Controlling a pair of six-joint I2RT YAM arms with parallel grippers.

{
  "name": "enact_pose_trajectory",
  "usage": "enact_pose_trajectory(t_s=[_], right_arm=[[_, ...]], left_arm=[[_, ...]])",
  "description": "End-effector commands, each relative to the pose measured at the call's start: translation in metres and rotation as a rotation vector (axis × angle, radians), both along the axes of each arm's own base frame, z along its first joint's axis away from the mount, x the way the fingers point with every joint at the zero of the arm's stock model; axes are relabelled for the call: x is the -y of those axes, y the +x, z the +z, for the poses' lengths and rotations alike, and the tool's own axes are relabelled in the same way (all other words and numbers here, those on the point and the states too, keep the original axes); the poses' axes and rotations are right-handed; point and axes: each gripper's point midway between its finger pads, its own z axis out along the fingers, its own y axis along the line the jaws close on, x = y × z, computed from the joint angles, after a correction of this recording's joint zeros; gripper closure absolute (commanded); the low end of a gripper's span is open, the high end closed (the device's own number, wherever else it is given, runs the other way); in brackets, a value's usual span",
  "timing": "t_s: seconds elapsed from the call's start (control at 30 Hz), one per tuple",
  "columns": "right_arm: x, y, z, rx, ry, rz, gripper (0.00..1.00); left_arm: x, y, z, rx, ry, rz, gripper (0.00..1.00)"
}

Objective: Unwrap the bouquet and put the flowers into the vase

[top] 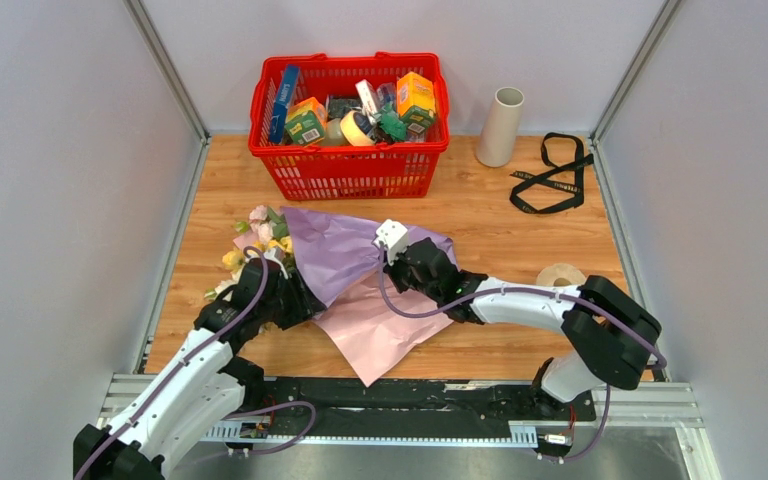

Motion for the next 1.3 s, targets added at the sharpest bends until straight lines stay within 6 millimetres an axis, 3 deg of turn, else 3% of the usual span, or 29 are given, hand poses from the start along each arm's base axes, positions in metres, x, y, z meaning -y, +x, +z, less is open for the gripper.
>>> enact_pose_trajectory(t_s=[0.0, 0.17, 0.37, 0.63, 0.77, 0.97, 1.07, 1.17, 1.2, 1.27], right_arm=[[-0.008, 0.019, 0.046, 0.024, 0.186, -0.113, 0.93], [-0.002, 0.037, 0.047, 0.001, 0.215, -0.25, 1.0], [0.012, 0.071, 0.061, 0.043, 0.248, -0.425, 1.0], [0.004, 0.096, 0.065, 0.053, 0.235, -0.425, 1.0], [0.005, 0.102, 0.061, 0.045, 0.235, -0.448, 1.0], [0.023, 0.123, 0.045, 0.023, 0.214, -0.585, 0.98], [0.022, 0.133, 0.043, 0.03, 0.188, -0.598, 0.95], [0.024, 0.136, 0.041, 0.032, 0.14, -0.615, 0.9], [0.027, 0.138, 0.045, 0.035, 0.14, -0.629, 0.86], [0.03, 0.135, 0.053, 0.028, 0.145, -0.638, 0.73]], left_arm=[[0.001, 0.006, -0.001, 0.004, -0.014, 0.026, 0.46], [-0.001, 0.005, 0.0, 0.005, -0.007, 0.035, 0.46], [-0.01, 0.007, 0.006, 0.035, 0.014, 0.076, 0.47], [-0.013, -0.002, -0.001, 0.011, 0.016, 0.089, 0.43], [-0.01, -0.002, 0.001, 0.004, -0.015, 0.105, 0.41], [-0.01, -0.004, 0.0, -0.012, -0.028, 0.131, 0.41], [-0.015, 0.002, 0.015, 0.043, -0.025, 0.161, 0.41], [-0.038, 0.016, 0.034, 0.109, 0.089, 0.236, 0.41], [-0.044, 0.025, 0.052, 0.157, 0.117, 0.25, 0.41], [-0.059, 0.035, 0.063, 0.17, 0.212, 0.297, 0.41]])
